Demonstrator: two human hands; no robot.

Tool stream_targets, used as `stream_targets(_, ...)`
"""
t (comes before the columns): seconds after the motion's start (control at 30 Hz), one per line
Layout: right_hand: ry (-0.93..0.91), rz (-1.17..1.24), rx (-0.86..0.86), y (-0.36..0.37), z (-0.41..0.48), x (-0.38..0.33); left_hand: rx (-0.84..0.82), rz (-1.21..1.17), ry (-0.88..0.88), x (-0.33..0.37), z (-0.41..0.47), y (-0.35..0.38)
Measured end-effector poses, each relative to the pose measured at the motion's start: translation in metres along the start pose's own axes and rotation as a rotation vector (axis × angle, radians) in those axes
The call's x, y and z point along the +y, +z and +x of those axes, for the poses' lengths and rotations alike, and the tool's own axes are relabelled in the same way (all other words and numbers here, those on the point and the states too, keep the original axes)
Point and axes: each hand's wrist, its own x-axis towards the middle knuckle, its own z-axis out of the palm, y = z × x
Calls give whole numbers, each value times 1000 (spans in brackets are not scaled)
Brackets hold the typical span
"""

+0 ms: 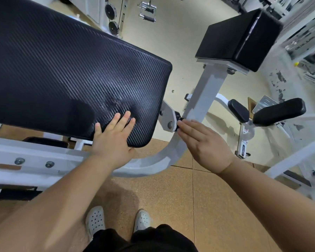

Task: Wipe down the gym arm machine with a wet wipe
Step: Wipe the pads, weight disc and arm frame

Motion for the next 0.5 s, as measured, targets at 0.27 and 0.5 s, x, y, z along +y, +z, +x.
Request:
stream_targets(0.27,177,16,-262,65,-42,-12,167,50,-40,22,-17,17)
stream_targets(0.5,-227,28,-292,119,-68,-33,-20,146,-124,35,-68,69)
